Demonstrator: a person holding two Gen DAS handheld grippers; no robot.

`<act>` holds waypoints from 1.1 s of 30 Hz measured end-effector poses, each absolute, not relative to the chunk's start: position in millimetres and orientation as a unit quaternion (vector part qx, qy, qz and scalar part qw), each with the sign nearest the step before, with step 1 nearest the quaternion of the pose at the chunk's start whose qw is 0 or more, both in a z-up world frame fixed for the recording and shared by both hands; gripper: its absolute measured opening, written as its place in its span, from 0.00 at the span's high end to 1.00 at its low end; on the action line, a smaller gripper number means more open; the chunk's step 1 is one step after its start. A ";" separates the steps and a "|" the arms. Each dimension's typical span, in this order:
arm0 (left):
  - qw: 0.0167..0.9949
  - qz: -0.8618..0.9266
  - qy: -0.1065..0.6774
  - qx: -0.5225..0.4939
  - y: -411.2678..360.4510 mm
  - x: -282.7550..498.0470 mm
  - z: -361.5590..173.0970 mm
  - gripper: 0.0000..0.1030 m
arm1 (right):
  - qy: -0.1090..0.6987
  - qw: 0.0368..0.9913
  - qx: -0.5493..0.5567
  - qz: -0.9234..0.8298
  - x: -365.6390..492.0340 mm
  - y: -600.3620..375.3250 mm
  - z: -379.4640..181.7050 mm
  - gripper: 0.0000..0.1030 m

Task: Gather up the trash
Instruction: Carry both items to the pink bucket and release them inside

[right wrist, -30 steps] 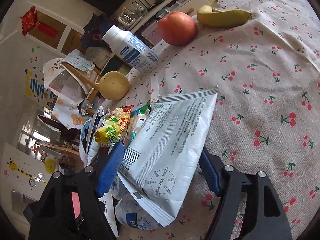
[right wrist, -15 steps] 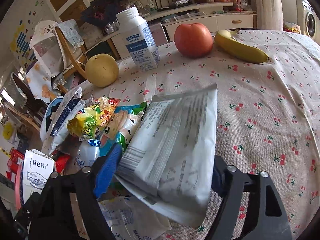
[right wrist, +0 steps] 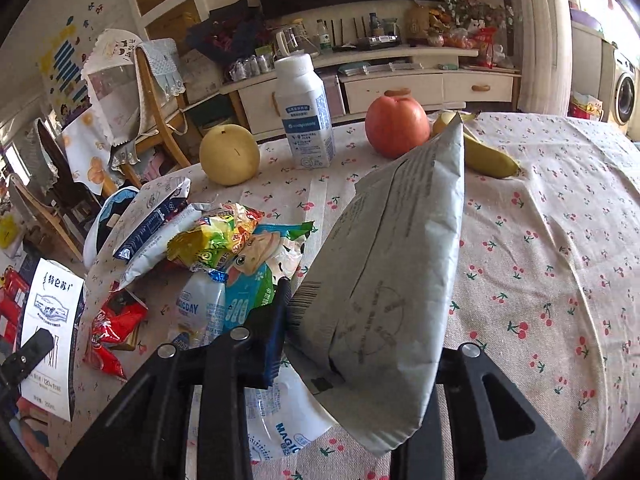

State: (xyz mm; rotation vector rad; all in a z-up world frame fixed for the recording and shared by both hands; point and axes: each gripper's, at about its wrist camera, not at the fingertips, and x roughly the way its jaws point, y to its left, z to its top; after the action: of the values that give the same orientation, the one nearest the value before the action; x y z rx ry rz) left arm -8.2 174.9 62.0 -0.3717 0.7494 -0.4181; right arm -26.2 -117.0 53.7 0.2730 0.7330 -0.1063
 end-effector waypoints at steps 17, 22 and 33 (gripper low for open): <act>0.918 -0.109 0.283 -0.257 284.5 -26.0 93.3 0.69 | 0.331 0.926 0.068 0.166 -50.2 65.2 125.6 0.71; 0.928 -0.015 0.253 -0.272 342.7 -39.0 99.3 0.69 | 0.331 0.903 0.043 0.269 -44.0 158.1 147.6 0.71; 0.877 0.126 0.287 -0.363 441.7 -34.9 75.2 0.69 | 0.380 0.849 -0.045 0.364 -12.2 311.3 120.2 0.65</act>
State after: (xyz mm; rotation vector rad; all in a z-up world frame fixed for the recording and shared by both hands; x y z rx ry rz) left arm -34.9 441.7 75.2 -0.7574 0.5988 0.2639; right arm -12.2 311.3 120.2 -0.0948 0.8013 0.7673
